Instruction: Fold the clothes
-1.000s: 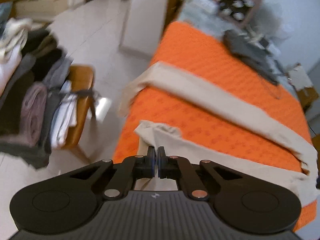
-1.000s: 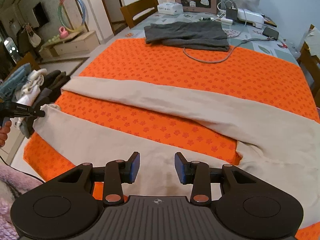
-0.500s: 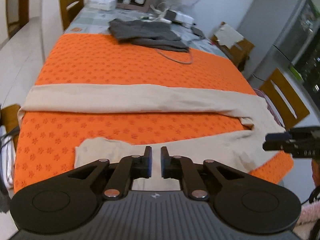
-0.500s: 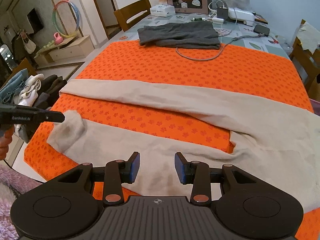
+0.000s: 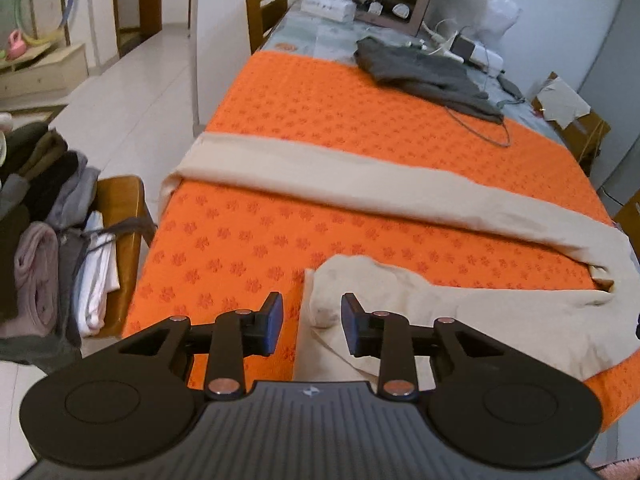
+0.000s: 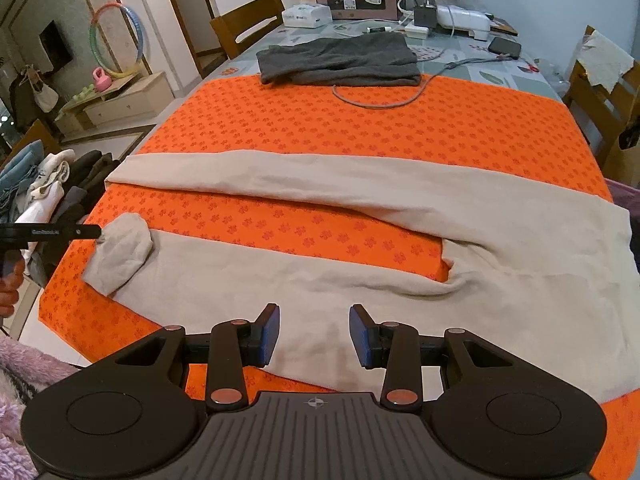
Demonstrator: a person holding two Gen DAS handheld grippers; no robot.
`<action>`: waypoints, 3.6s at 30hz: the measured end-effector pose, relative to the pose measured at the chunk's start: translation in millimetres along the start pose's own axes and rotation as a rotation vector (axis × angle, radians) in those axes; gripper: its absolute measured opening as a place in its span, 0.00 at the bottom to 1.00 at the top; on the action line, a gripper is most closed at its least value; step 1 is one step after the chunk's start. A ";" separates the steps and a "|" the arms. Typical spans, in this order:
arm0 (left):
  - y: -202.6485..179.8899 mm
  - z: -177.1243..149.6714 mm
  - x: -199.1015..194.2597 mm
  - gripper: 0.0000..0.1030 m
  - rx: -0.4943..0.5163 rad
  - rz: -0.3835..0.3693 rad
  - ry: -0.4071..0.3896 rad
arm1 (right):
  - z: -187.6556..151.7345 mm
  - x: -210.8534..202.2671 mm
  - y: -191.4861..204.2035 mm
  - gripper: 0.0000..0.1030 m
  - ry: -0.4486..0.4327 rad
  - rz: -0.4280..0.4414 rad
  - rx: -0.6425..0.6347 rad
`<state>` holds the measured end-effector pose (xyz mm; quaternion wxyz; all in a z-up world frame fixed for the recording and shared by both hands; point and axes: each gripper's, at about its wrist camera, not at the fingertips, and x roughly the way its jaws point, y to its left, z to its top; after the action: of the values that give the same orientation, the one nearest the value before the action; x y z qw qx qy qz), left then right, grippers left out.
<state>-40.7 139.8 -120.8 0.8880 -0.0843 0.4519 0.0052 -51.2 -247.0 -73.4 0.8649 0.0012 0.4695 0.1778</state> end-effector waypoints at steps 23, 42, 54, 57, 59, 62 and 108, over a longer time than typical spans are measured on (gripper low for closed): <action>70.9 13.1 -44.4 0.03 -0.201 0.259 -0.181 | -6.4 -2.7 -7.3 0.40 -0.005 -0.073 0.043; 39.3 11.8 -35.5 0.47 -0.176 0.226 -0.017 | -28.2 -13.7 -54.7 0.49 -0.044 -0.227 0.200; -95.3 -10.5 -22.5 0.83 0.033 0.061 0.032 | -46.0 -41.4 -118.4 0.49 -0.018 -0.215 0.099; -118.8 -16.2 -23.3 0.85 0.024 0.037 0.018 | -51.0 -45.9 -134.1 0.49 0.000 -0.182 0.018; -133.8 -18.1 -23.5 0.92 0.024 0.031 0.005 | -54.8 -45.9 -143.0 0.49 0.018 -0.145 -0.052; -157.7 -22.2 -25.3 1.00 0.028 0.049 -0.018 | -59.7 -42.7 -151.9 0.49 0.049 -0.096 -0.173; -208.6 -50.4 21.3 0.18 0.450 0.122 -0.052 | -49.7 -29.5 -161.2 0.16 -0.055 0.122 -0.617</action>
<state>-50.7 -75.1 -136.7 0.8938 0.1435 0.4231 -0.0399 -56.8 -415.3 -104.5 0.8245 -0.2284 0.3689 0.3634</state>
